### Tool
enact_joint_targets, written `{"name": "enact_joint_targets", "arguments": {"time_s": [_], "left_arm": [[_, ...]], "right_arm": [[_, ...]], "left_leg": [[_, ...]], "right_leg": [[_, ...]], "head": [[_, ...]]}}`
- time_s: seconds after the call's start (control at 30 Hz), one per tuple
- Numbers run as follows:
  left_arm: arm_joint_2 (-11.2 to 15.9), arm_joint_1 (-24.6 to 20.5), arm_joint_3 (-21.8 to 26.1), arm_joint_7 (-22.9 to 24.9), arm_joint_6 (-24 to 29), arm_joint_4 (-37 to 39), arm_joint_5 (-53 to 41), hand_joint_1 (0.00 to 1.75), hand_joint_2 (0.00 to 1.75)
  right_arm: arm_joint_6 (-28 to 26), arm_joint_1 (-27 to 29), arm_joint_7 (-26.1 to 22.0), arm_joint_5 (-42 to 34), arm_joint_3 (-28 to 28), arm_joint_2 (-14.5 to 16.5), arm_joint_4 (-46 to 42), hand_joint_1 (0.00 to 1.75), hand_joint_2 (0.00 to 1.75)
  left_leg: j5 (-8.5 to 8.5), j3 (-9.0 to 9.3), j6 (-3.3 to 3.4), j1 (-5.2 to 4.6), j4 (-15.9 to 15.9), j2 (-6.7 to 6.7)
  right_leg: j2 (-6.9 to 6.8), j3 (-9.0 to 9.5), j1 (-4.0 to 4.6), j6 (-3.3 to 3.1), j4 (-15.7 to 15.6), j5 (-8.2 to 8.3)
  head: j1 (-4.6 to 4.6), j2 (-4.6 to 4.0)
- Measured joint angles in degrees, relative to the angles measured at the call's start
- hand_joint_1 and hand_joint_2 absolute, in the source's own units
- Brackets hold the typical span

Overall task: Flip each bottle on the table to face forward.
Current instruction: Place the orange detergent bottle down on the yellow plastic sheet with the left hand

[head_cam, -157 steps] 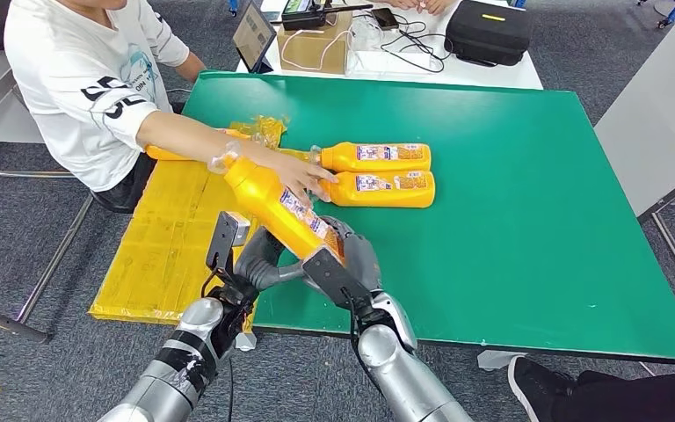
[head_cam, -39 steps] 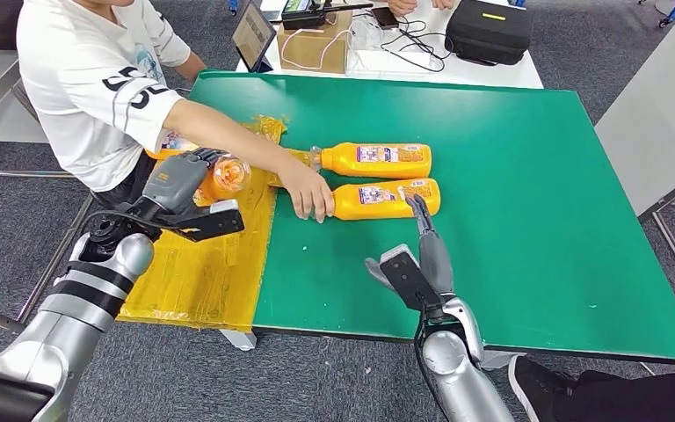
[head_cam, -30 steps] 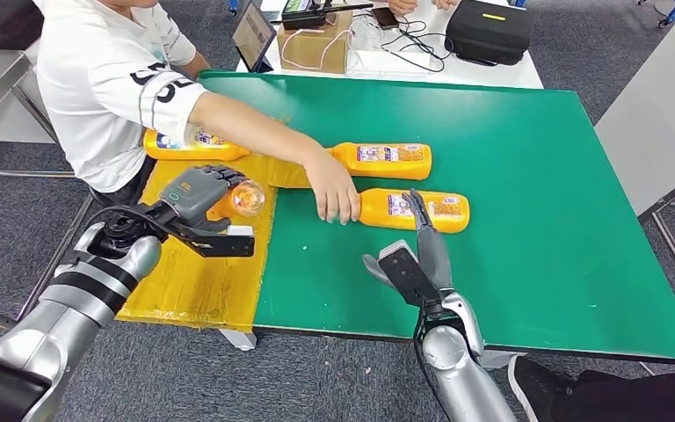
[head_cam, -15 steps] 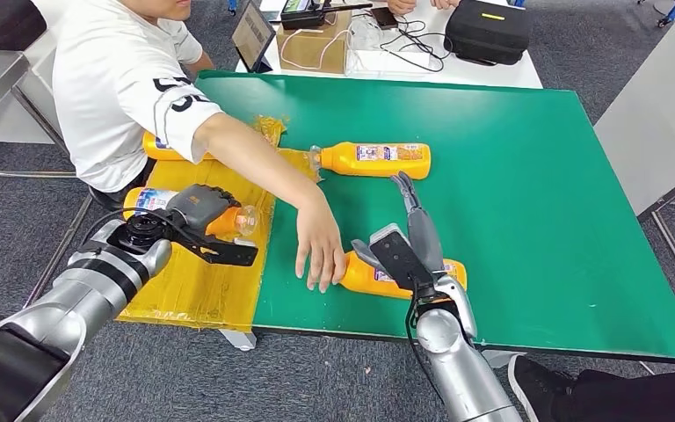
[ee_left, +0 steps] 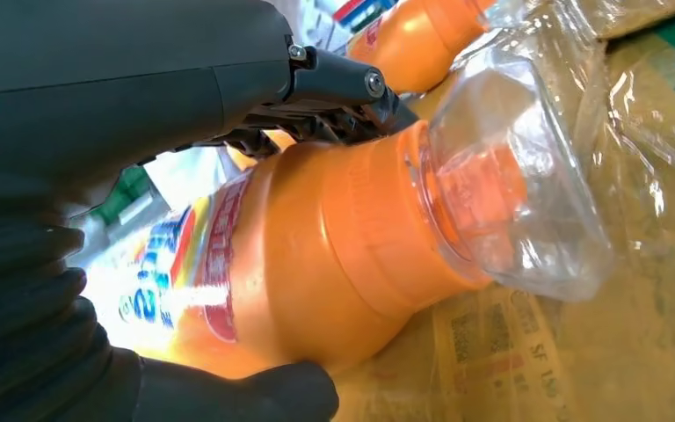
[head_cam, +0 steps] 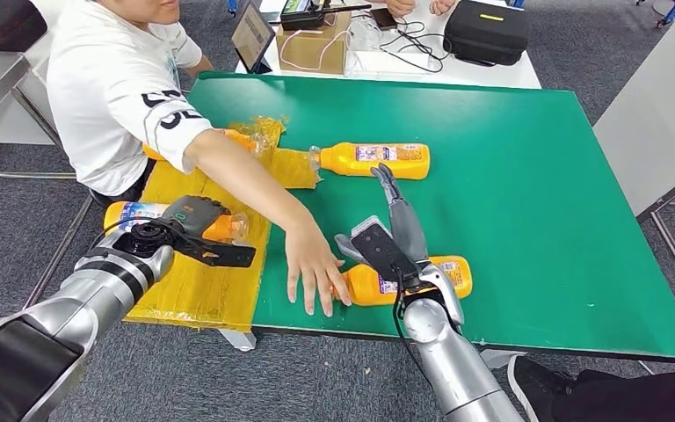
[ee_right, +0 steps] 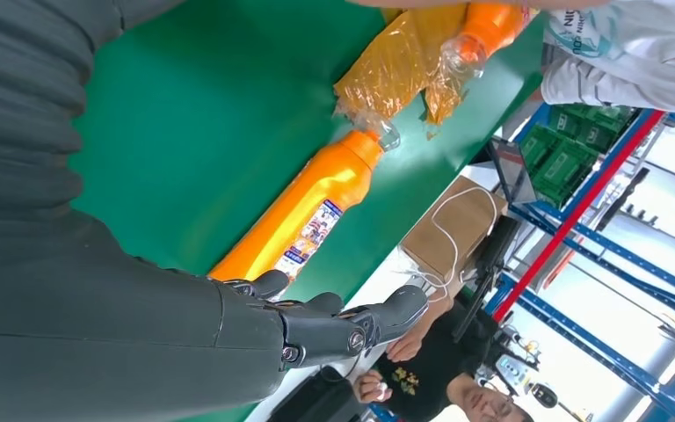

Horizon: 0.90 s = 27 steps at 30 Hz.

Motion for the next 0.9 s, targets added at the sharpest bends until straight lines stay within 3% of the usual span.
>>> {"name": "enact_joint_targets", "arguments": {"time_s": [0.23,0.37,0.63,0.77,0.9], "left_arm": [[0.1,1.8,4.6,-3.2,2.7,1.1,4.9,0.0,1.75],[0.1,2.5,7.2,-6.8,4.6,1.3,7.6,0.0,0.0],[0.1,6.2,17.5,-21.7,7.0,-2.7,20.4,0.0,0.0],[-0.1,9.1,22.6,-24.9,5.3,-6.8,25.0,0.0,0.0],[-0.4,10.4,24.3,-25.9,4.1,-8.7,27.1,0.0,0.0]], "right_arm": [[0.0,-0.9,0.4,-0.4,0.7,-0.2,1.4,0.0,1.75],[-0.1,-1.5,0.5,-0.7,1.0,-0.3,2.4,0.0,1.75],[-0.1,-2.5,0.5,-0.8,1.2,-0.3,5.0,0.0,1.75],[-0.2,-2.3,0.6,0.6,1.5,-0.4,5.9,0.0,1.75],[-0.3,-1.9,0.9,1.6,1.7,-0.5,6.0,0.0,1.75]], "left_leg": [[0.05,-0.02,-0.04,0.01,0.0,-0.09],[0.04,-0.04,-0.04,0.0,0.0,-0.09],[0.04,-0.05,-0.04,0.01,0.0,-0.07],[0.04,-0.05,-0.04,0.01,0.0,-0.05],[0.04,-0.05,-0.04,0.01,0.0,-0.05]], "right_leg": [[-0.04,0.01,0.0,-0.01,0.0,-0.01],[-0.04,0.0,-0.01,-0.01,0.0,-0.01],[-0.03,-0.02,0.0,-0.01,0.0,-0.01],[-0.03,-0.06,0.0,-0.02,0.0,-0.02],[-0.03,-0.06,0.0,-0.02,0.0,-0.02]], "head": [[0.01,0.01],[0.01,0.01],[0.01,0.01],[0.01,0.0],[-0.01,0.0]]}}
